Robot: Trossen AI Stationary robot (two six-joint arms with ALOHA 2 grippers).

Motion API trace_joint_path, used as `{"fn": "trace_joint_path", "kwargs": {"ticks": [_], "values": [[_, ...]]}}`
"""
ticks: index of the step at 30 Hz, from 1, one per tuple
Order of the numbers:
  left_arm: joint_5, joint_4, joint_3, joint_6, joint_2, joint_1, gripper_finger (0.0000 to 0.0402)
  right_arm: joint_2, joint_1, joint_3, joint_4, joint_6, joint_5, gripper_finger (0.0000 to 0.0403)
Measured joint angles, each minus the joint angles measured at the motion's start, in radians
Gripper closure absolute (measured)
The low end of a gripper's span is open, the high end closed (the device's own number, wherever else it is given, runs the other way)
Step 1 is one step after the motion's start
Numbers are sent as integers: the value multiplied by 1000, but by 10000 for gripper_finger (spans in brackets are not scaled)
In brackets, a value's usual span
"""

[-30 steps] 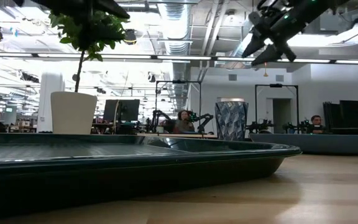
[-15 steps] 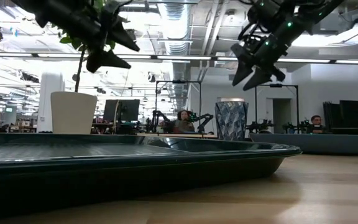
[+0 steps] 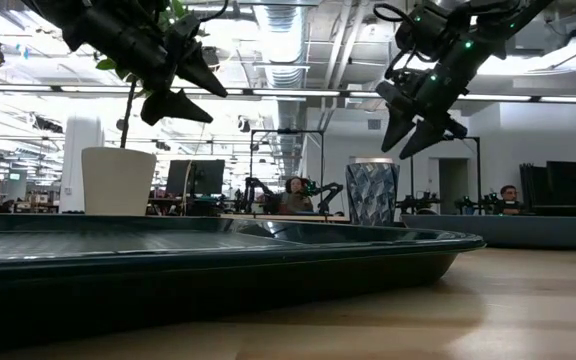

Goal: Pick and place plate/cup/fork/spoon on tray
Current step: Put the blue cup on the black tray

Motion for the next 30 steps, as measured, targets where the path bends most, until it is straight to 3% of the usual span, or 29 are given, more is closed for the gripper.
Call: {"fn": "trace_joint_path", "kwargs": {"ticks": [14,18,24,30], "values": [[-2,-1,0,0,-1,0,125,156,6,0,-1,33,4,164],[-10,-1,0,1,-1,0,125,161,12,0,6,33,7,181],[-55,-1,0,1,-1,0,125,139,13,0,20,32,7,240],[-63,-2,0,11,-1,0,125,138,9,0,25,28,5,362]]}}
